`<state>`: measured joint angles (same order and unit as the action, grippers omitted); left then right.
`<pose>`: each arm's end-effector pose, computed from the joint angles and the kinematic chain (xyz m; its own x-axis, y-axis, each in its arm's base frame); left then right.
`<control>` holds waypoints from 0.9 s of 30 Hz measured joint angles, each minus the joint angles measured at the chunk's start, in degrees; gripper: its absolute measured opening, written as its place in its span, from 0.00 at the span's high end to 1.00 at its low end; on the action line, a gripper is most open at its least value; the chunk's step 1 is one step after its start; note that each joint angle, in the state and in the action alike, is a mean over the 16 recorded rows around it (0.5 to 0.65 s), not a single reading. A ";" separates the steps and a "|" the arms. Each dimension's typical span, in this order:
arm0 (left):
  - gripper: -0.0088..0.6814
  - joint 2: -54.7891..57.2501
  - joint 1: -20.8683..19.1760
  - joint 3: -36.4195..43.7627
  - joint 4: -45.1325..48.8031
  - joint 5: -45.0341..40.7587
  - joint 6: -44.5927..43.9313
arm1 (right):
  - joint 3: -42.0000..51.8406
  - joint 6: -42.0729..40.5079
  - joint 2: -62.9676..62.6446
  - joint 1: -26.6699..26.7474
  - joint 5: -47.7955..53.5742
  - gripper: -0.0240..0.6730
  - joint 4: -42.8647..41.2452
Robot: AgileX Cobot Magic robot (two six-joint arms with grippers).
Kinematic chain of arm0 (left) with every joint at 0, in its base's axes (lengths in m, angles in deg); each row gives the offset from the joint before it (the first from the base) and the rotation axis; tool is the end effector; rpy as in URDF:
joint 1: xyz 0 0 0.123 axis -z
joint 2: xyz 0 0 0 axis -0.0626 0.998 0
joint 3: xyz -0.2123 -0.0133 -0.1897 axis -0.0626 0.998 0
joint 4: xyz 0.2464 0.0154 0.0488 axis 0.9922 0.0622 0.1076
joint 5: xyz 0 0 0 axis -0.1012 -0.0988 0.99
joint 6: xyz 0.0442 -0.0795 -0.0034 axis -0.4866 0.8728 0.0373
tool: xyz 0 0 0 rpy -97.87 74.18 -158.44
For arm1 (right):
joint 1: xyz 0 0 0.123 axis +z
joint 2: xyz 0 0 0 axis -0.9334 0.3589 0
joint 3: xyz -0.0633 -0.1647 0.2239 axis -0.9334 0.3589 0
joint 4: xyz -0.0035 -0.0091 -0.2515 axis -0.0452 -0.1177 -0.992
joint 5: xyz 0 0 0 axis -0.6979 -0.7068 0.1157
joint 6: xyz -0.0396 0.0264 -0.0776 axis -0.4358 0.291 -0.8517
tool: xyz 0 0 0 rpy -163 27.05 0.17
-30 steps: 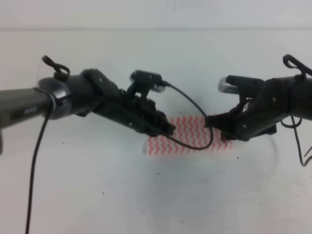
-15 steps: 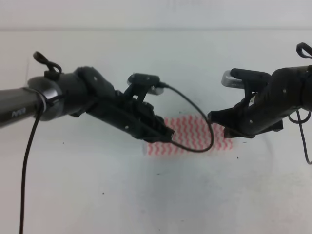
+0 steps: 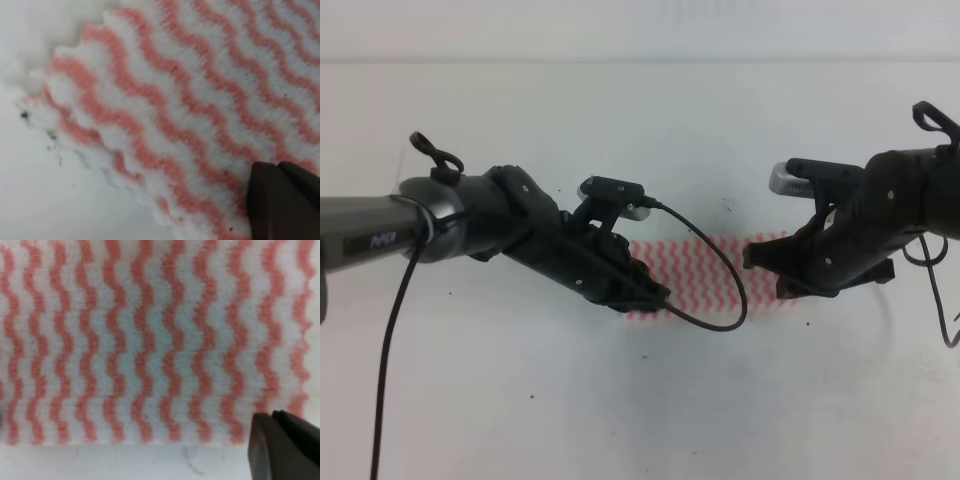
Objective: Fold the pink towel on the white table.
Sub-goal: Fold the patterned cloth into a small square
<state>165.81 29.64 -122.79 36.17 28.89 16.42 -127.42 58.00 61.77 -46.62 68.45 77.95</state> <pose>0.3517 -0.2167 0.1538 -0.7140 0.4808 -0.5089 0.6769 0.6596 -0.3266 0.3440 0.1524 0.1893 -0.9413 0.0650 -0.3311 -0.0270 0.9636 0.2660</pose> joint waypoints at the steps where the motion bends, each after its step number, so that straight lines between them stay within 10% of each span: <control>1: 0.99 0.19 0.00 0.00 0.01 0.03 0.00 | -0.01 -0.08 0.17 0.00 0.06 0.99 0.05; 27: 0.99 -4.82 -0.01 0.12 6.91 -4.82 4.77 | -0.14 -0.58 -0.46 0.00 -0.78 0.99 0.70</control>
<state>160.99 29.64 -122.67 43.07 24.07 21.18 -127.56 57.41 61.31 -46.62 67.67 78.64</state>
